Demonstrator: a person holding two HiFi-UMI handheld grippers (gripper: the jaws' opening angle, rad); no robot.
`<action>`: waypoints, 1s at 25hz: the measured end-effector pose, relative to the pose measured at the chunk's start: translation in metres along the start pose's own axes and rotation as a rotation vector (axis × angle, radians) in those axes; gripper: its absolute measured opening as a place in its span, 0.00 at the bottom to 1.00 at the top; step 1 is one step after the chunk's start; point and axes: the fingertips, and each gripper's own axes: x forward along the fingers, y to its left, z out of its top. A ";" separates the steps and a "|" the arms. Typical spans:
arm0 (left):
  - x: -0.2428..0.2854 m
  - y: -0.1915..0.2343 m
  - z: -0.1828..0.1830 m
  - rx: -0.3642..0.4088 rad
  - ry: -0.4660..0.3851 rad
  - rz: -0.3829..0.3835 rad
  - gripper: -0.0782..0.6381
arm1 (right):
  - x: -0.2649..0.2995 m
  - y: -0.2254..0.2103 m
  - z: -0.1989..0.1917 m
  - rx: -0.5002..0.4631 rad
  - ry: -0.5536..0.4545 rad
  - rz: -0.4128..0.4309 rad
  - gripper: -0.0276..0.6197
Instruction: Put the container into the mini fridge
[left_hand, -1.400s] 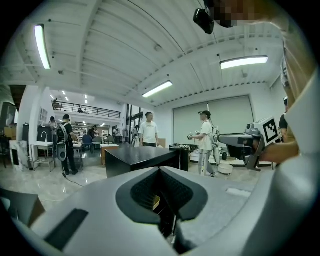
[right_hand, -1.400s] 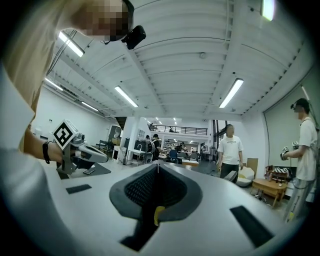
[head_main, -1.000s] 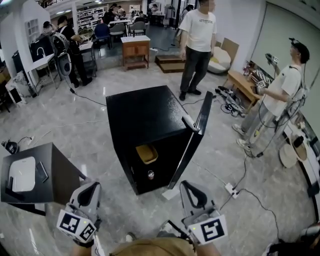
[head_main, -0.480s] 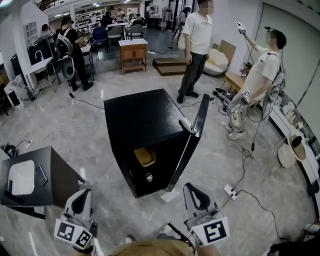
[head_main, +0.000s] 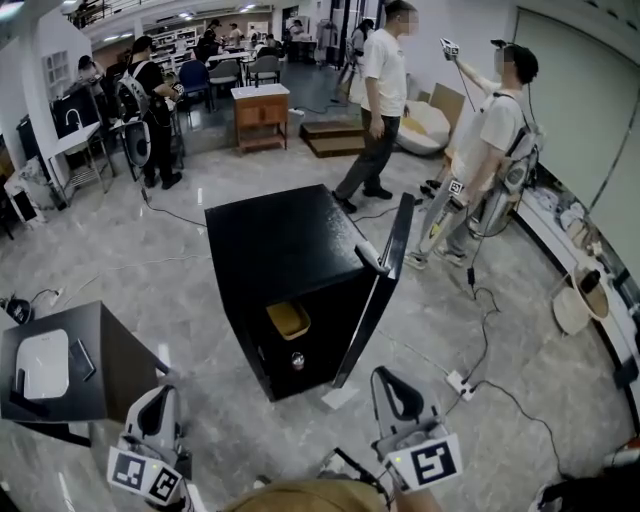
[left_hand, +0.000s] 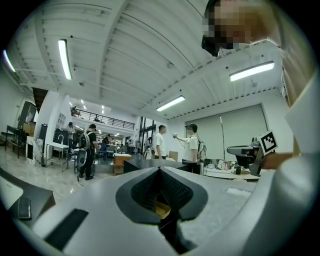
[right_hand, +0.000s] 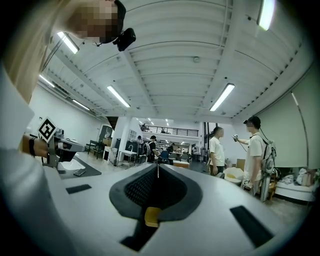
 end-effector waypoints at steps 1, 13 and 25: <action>-0.002 0.002 0.001 -0.001 -0.007 0.006 0.11 | 0.000 0.000 0.000 0.000 -0.001 -0.002 0.05; -0.001 0.026 0.010 -0.030 -0.042 0.052 0.11 | 0.010 -0.004 -0.006 -0.005 0.042 0.007 0.05; 0.003 0.026 0.015 -0.021 -0.047 0.065 0.11 | 0.021 -0.009 -0.003 0.002 0.028 0.019 0.05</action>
